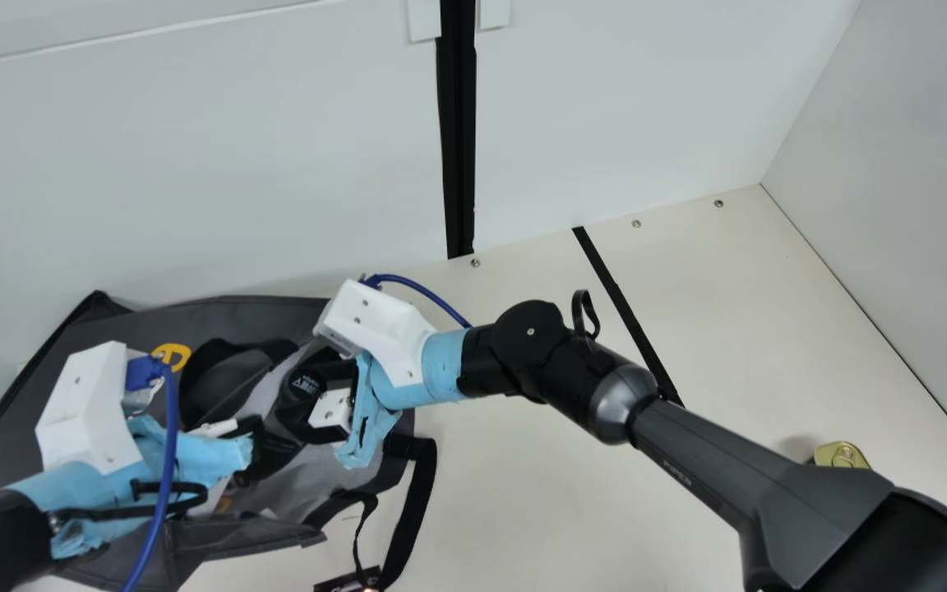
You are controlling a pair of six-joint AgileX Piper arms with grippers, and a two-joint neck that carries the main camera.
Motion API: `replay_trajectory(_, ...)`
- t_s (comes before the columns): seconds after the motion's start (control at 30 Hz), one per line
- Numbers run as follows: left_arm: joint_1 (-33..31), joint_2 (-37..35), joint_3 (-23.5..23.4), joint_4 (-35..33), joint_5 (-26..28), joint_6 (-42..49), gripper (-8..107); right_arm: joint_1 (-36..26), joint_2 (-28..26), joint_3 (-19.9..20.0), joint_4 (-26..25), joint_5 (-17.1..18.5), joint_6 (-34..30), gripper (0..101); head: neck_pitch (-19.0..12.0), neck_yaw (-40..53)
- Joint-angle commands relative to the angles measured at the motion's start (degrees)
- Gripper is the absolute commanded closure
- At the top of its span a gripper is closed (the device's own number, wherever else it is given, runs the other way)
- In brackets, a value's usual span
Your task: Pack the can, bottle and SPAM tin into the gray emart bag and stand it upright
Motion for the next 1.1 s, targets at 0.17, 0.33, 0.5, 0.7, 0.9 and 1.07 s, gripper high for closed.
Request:
replay_trajectory(0.17, 0.0, 0.0, 0.0, 0.0, 0.0, 0.0, 107, 0.3, 0.5, -0.3, -0.5, 0.6, 0.0, 78, -1.3, 0.0)
replay_trajectory(0.33, 0.0, 0.0, 0.0, 0.0, 0.0, 0.0, 107, 0.2, 0.6, -0.5, -1.2, 1.0, 0.1, 61, -1.3, 0.0)
replay_trajectory(0.5, 0.0, 0.0, 0.0, 0.0, 0.0, 0.0, 107, 0.0, 0.4, -0.6, -1.9, 1.6, 0.2, 45, -1.3, 0.0)
replay_trajectory(0.7, 0.0, 0.0, 0.0, 0.0, 0.0, 0.0, 107, -0.4, -0.2, -0.2, -2.7, 2.2, 0.2, 25, -1.3, 0.0)
replay_trajectory(0.9, 0.0, 0.0, 0.0, 0.0, 0.0, 0.0, 107, -1.3, -1.2, 0.4, -3.5, 3.2, 0.2, 6, -1.3, 0.0)
replay_trajectory(1.07, 0.0, 0.0, 0.0, 0.0, 0.0, 0.0, 107, -2.7, -2.7, 1.1, -4.5, 4.7, 0.1, 6, -1.3, 0.0)
